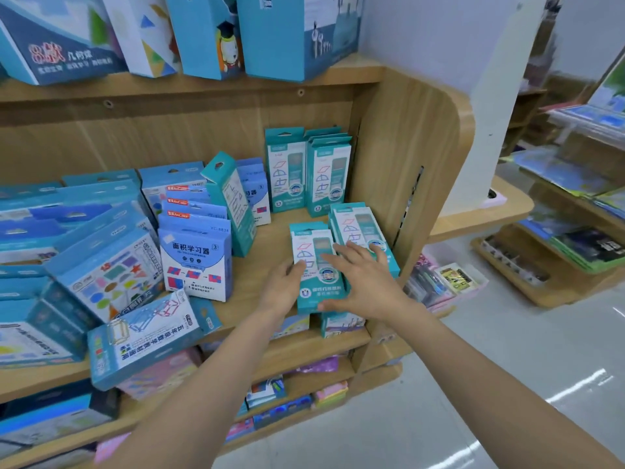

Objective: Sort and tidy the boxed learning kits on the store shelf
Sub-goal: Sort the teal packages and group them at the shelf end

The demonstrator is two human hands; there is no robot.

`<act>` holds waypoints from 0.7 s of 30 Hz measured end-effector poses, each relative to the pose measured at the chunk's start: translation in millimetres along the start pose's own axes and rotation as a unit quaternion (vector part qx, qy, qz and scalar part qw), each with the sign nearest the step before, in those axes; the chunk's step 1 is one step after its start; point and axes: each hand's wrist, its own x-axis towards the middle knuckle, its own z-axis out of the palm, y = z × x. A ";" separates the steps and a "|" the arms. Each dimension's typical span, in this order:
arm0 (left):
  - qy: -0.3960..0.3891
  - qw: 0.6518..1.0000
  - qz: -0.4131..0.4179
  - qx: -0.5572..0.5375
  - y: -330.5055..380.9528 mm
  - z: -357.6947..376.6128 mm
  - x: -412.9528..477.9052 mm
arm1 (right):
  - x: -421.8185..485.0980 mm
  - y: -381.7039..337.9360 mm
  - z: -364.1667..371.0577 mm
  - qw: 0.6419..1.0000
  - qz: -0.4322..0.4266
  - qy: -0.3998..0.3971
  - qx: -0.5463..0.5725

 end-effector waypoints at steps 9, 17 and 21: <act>0.049 0.991 0.091 0.082 8.3 15.6 -15.8 | 8.1 26.1 -5.9 0.999 -0.025 0.022 0.027; 0.399 0.825 0.256 0.308 7.9 -65.9 -36.7 | 72.2 -46.0 -14.6 0.929 -0.058 0.051 0.363; 0.324 0.821 0.241 0.403 8.5 -106.0 -23.1 | 113.2 -82.0 -5.2 0.907 -0.072 0.055 0.411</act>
